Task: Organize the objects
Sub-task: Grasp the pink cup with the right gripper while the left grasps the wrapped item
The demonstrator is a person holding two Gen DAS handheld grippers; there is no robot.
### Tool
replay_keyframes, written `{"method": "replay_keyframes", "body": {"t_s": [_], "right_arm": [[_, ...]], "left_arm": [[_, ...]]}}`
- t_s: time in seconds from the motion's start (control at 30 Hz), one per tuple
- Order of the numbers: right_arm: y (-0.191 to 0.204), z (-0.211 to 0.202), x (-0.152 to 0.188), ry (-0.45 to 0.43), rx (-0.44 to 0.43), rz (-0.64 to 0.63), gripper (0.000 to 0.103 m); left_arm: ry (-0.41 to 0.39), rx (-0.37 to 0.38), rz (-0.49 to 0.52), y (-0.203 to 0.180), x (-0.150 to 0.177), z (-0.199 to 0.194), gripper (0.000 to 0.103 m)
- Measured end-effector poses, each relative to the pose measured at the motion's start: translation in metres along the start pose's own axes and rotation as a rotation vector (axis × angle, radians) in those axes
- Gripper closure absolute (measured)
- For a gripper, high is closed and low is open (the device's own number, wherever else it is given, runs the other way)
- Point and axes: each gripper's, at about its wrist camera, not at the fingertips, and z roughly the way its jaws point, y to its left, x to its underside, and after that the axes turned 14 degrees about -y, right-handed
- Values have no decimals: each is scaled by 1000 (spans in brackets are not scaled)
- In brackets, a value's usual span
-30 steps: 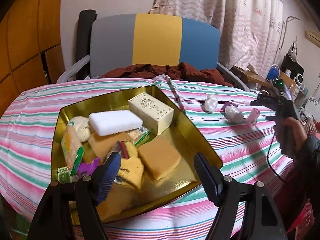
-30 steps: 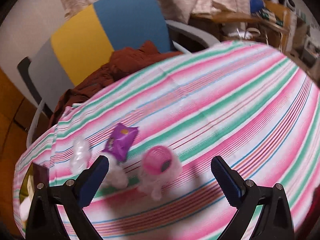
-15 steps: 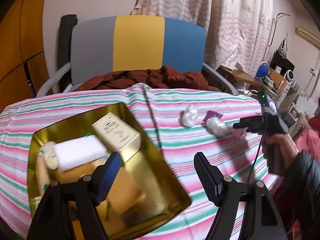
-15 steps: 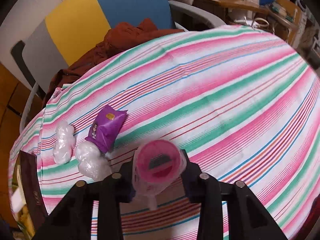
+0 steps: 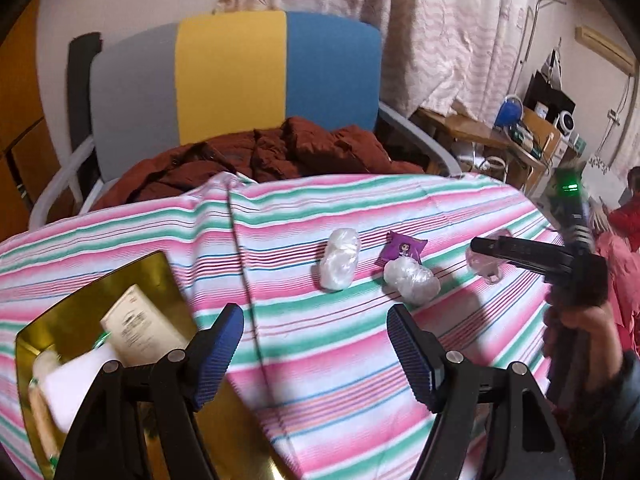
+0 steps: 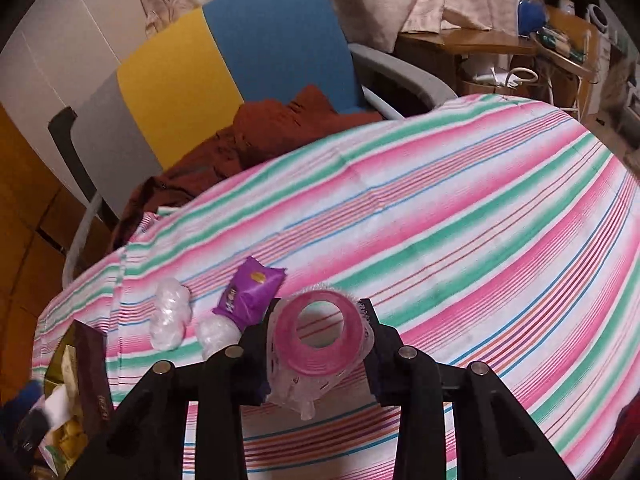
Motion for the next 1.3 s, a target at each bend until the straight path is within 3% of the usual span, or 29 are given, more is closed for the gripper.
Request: {"method": "replay_keyframes", "body": {"t_s": [0.4, 0.63, 0.7, 0.77, 0.8, 0.97, 1.2, 1.27, 1.3], "right_arm": [[3, -6, -1, -3, -67, 17, 66], [5, -4, 0, 12, -87, 18, 65], [6, -4, 1, 13, -85, 9, 64], [6, -2, 2, 20, -82, -2, 64], [7, 0, 3, 26, -79, -8, 64], [6, 6, 6, 44, -47, -40, 66], [-19, 22, 10, 103, -18, 51, 66], [-23, 26, 12, 128, -12, 64, 65], [-25, 28, 13, 141, -12, 77, 58]], "left_arm": [[152, -20, 56, -22, -12, 117, 27], [185, -29, 127, -35, -11, 167, 28], [191, -42, 133, -33, -9, 180, 34], [212, -71, 128, -27, -6, 191, 66], [226, -84, 123, -23, -3, 196, 65], [217, -79, 108, -22, 4, 183, 66], [242, -87, 69, -28, 28, 147, 66], [247, -78, 75, -33, 36, 137, 66], [250, -72, 77, -36, 42, 129, 66]]}}
